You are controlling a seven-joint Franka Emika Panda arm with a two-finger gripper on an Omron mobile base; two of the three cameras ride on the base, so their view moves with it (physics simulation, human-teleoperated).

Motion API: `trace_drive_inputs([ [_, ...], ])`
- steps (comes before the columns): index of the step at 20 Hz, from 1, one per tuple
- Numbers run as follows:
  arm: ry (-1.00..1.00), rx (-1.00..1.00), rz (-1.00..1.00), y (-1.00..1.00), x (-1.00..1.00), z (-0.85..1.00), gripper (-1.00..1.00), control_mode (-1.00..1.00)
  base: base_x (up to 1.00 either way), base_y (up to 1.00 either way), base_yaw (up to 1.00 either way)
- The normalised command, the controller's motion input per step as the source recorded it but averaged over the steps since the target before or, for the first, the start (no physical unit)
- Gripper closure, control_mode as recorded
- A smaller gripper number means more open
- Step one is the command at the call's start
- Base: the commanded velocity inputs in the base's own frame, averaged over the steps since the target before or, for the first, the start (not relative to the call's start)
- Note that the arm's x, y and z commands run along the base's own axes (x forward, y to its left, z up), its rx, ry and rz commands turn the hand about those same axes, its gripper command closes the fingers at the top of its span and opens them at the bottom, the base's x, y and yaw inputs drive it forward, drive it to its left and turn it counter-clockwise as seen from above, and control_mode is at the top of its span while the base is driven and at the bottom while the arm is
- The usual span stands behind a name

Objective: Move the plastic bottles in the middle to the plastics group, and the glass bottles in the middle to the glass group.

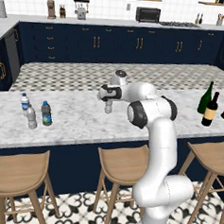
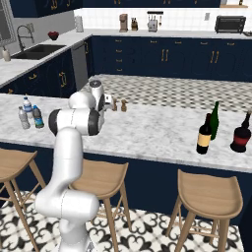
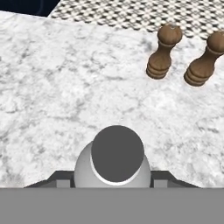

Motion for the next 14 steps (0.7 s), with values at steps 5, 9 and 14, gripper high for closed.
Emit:
trace_drive_inputs([
  [5, -0.05, 0.03, 0.06, 0.03, -0.74, 0.19, 1.0, -1.0, 0.0, 0.0, 0.0],
  [9, 0.0, 0.0, 0.23, 0.54, -0.97, 0.33, 1.0, -1.0, 0.0, 0.0, 0.0],
  [14, 0.0, 0.0, 0.31, 0.98, -0.67, 0.05, 1.0, -1.0, 0.0, 0.0, 0.0],
])
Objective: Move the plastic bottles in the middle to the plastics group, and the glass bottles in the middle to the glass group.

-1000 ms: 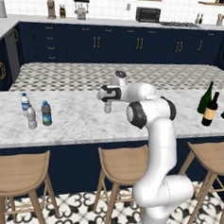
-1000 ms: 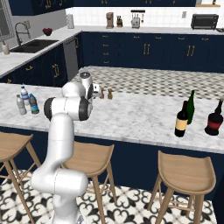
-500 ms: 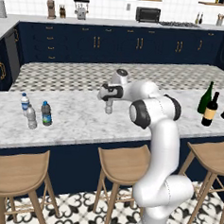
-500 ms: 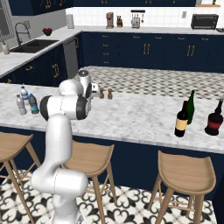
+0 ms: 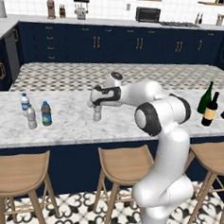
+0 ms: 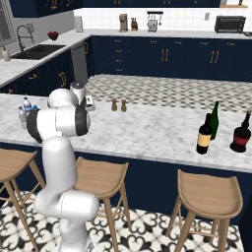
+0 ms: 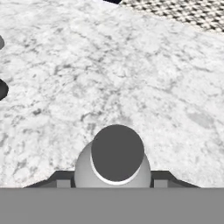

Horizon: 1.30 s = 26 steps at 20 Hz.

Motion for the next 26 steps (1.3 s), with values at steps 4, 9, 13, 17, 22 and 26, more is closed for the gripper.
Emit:
trace_drive_inputs([
  [4, 0.0, 0.0, 0.24, 1.0, -0.12, 0.31, 1.0, -1.0, 0.0, 0.0, 0.0],
  [9, 0.02, 0.0, 0.18, 0.99, -0.04, 0.24, 1.0, -1.0, 0.0, 0.0, 0.0],
  [13, 0.06, -0.06, 0.16, 0.9, -0.17, 0.14, 1.0, -1.0, 0.0, 0.0, 0.0],
  [17, -0.03, 0.0, 0.09, 0.16, -0.21, -0.02, 1.0, -1.0, 0.0, 0.0, 0.0],
  [22, 0.0, 0.0, 0.01, 0.15, 0.0, 0.0, 1.0, -1.0, 0.0, 0.0, 0.0],
  [26, 0.0, 0.0, 0.06, 0.35, 0.0, -0.01, 1.0, -1.0, 0.0, 0.0, 0.0],
])
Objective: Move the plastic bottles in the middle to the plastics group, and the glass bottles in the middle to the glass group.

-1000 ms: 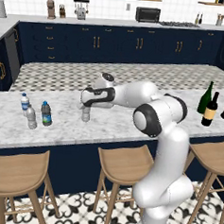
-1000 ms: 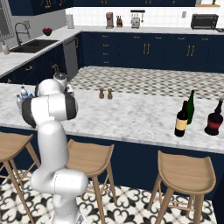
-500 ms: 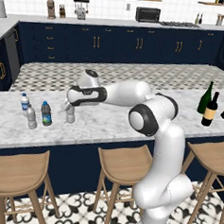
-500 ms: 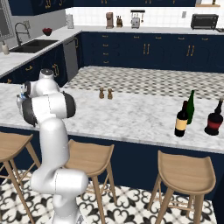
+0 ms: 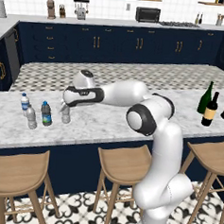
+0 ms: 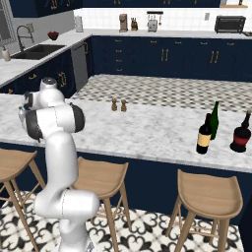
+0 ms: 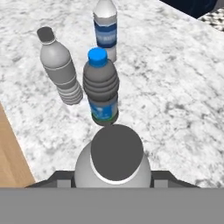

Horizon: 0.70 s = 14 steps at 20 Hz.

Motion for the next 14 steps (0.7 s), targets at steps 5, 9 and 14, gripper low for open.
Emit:
trace_drive_inputs([
  [5, 0.0, 0.0, 0.08, 0.26, 0.01, -0.01, 1.0, -1.0, 0.0, 0.0, 0.0],
  [9, 0.0, 0.0, 0.08, 0.11, 0.03, -0.04, 1.0, -1.0, 0.0, 0.0, 0.0],
  [14, 0.0, 0.0, 0.05, 0.0, 0.15, 0.0, 1.0, -1.0, 0.0, 0.0, 0.0],
])
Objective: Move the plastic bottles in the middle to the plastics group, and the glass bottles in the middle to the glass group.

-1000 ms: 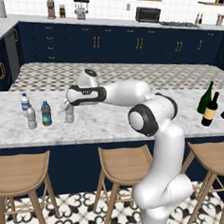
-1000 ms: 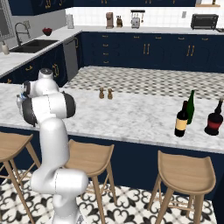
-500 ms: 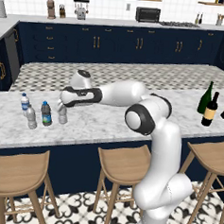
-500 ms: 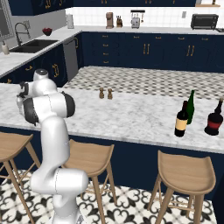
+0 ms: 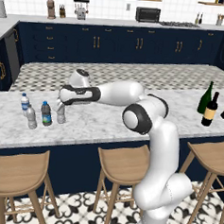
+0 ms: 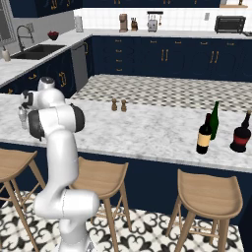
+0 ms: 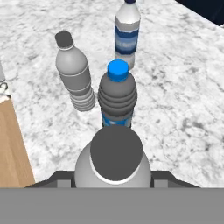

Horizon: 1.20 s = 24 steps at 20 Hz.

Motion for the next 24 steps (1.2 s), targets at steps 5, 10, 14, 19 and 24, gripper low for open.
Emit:
trace_drive_inputs([
  [5, 0.0, 0.0, 0.03, 0.0, 0.05, -0.25, 1.0, -1.0, 0.0, 0.0, 0.0],
  [10, 0.03, 0.0, 0.04, 0.04, 0.0, -0.42, 1.0, -1.0, 0.0, 0.0, 0.0],
  [14, 0.01, 0.0, 0.04, 0.04, 0.0, -0.33, 1.0, -1.0, 0.0, 0.0, 0.0],
  [19, 0.01, 0.0, 0.01, 0.0, 0.0, -0.07, 1.0, -1.0, 0.0, 0.0, 0.0],
  [24, 0.0, 0.0, 0.0, 0.14, 0.0, -0.03, 1.0, -1.0, 0.0, 0.0, 0.0],
])
